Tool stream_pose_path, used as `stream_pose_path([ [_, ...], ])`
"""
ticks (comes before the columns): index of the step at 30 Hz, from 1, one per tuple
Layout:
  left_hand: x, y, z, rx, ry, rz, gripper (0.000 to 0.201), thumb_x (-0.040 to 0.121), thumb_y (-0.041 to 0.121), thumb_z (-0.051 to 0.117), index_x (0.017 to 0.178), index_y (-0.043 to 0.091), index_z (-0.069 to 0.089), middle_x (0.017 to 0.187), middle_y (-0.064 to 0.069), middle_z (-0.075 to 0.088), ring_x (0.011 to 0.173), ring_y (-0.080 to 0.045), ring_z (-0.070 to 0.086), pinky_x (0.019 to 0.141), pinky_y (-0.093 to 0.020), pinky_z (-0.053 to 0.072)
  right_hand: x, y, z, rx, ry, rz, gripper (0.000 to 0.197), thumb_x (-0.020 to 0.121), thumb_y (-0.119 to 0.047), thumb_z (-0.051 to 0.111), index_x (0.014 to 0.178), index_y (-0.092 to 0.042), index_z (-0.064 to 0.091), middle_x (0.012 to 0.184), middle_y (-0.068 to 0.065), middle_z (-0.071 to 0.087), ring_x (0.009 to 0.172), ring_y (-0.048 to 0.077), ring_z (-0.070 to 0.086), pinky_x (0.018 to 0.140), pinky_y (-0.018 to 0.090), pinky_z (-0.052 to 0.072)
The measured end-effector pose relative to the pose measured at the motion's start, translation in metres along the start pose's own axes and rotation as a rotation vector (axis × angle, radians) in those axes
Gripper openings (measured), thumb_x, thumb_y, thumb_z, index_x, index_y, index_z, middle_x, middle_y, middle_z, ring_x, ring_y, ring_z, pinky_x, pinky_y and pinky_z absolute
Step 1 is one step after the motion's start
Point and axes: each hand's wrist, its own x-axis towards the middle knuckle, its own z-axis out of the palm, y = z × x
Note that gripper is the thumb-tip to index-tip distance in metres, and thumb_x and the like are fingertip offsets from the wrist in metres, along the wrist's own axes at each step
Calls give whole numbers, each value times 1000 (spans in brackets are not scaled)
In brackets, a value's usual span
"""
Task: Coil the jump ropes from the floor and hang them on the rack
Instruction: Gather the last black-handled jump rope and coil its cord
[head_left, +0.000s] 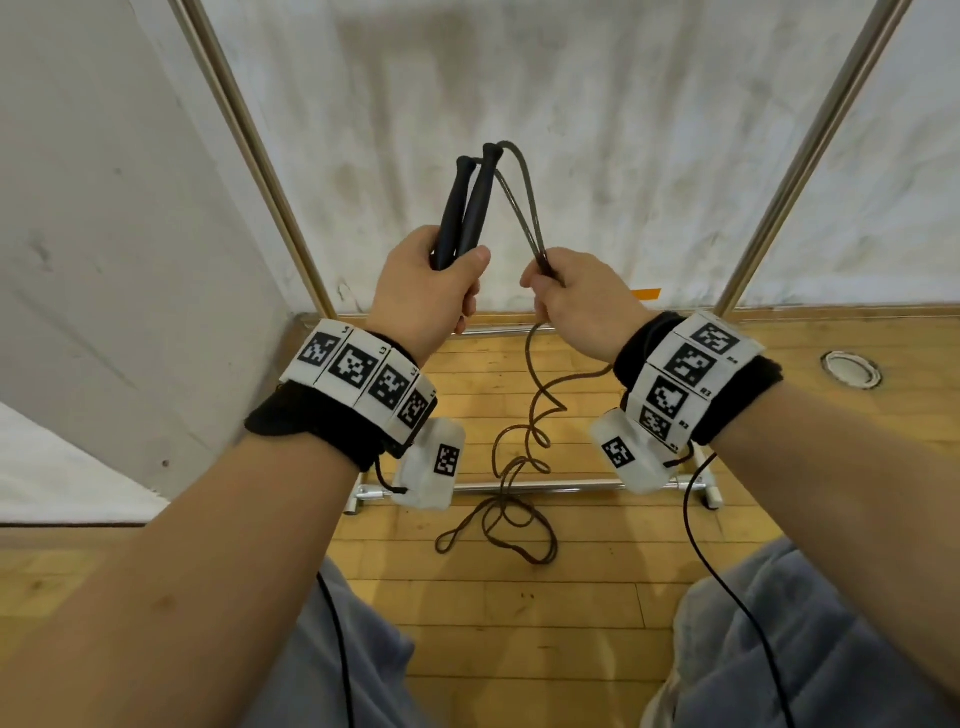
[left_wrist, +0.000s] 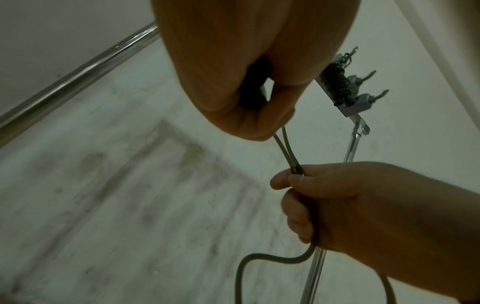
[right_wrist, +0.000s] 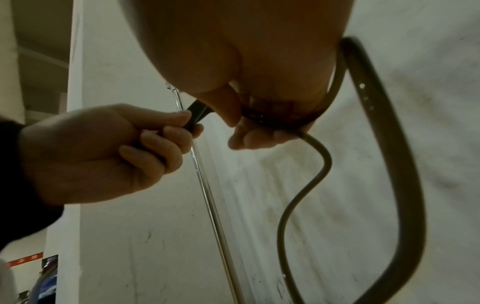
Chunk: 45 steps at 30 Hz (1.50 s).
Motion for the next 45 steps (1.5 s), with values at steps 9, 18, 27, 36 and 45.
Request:
stream_pose_path([
  [9, -4, -7, -20, 379, -555, -14, 5, 94, 17, 58, 91, 16, 62, 62, 6, 60, 56, -9, 61, 50, -22, 50, -4, 2, -13, 702, 47, 182, 58, 93, -61, 31, 92, -13, 63, 58, 2, 52, 56, 18, 52, 67, 33, 49],
  [18, -10, -16, -10, 673, -380, 219, 11, 94, 29, 56, 102, 23, 59, 75, 6, 62, 68, -11, 61, 59, -25, 48, -3, 0, -7, 293, 175, 154, 47, 95, -52, 37, 76, -12, 53, 57, -3, 39, 51, 14, 39, 60, 32, 40],
  [27, -10, -19, -2, 841, -267, 228, 21, 92, 33, 59, 107, 18, 58, 74, 5, 56, 63, -12, 53, 52, -24, 38, 1, 5, -6, 140, 278, 118, 49, 97, -48, 36, 59, -17, 40, 54, -5, 35, 46, 10, 35, 43, 11, 31],
  [36, -22, -15, 7, 714, -443, 181, 11, 97, 35, 51, 93, 25, 48, 68, 10, 51, 56, -5, 50, 46, -12, 34, 4, 10, -23, 94, 307, 95, 53, 94, -49, 44, 56, -11, 48, 44, -8, 30, 35, 5, 32, 41, 10, 30],
  [45, -17, -7, -5, 568, -523, -125, 12, 98, 22, 49, 96, 18, 60, 80, 2, 66, 74, -13, 66, 65, -30, 58, 3, 9, -6, -176, 174, 12, 56, 97, -40, 42, 50, -14, 28, 48, -1, 25, 45, 17, 26, 51, 30, 28],
])
